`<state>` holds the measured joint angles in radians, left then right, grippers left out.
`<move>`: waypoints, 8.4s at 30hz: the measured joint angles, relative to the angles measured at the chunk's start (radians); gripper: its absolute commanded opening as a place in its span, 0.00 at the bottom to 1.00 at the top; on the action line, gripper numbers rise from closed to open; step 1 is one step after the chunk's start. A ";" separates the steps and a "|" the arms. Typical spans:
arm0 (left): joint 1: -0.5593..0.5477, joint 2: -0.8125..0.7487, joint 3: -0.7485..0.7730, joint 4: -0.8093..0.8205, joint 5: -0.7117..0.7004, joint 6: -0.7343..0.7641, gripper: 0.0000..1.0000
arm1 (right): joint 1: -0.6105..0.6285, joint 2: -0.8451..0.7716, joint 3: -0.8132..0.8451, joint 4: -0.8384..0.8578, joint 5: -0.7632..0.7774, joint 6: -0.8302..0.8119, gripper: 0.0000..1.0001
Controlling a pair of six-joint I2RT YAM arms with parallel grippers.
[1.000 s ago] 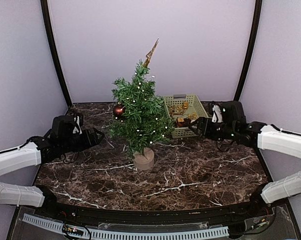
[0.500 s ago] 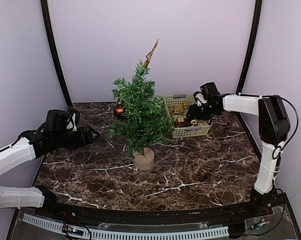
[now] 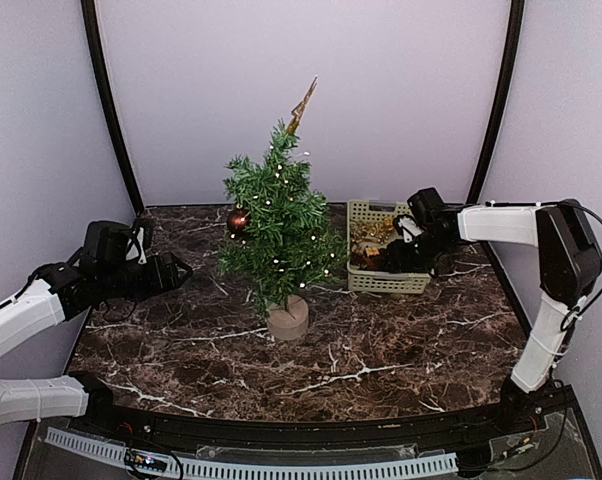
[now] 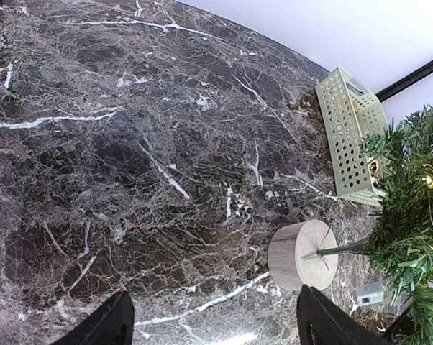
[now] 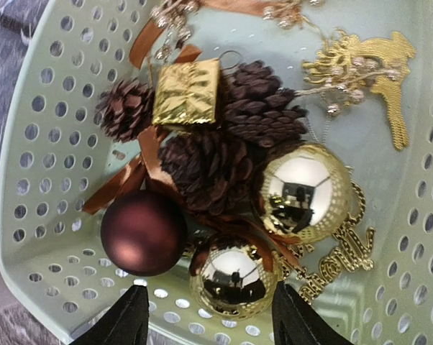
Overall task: Decorate the small christmas tree
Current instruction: Pick up the ornament ball from the bin, then pick up the ornament pick.
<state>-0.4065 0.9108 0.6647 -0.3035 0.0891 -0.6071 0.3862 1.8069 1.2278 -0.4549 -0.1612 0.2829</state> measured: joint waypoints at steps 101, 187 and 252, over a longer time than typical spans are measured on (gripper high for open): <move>0.006 -0.360 0.016 0.019 0.267 0.100 0.79 | 0.023 -0.452 -0.133 0.171 -0.031 0.037 0.36; -0.863 0.805 0.891 0.467 -0.064 0.268 0.90 | 0.024 -0.827 0.100 0.122 -1.005 0.193 0.40; -0.803 0.478 0.780 0.172 0.093 0.268 0.07 | 0.024 -0.990 -0.186 0.227 -0.913 0.237 0.38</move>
<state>-1.2098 1.3884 1.4452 -0.1310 0.1825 -0.3389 0.4107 0.8165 1.0416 -0.2279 -1.0744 0.5198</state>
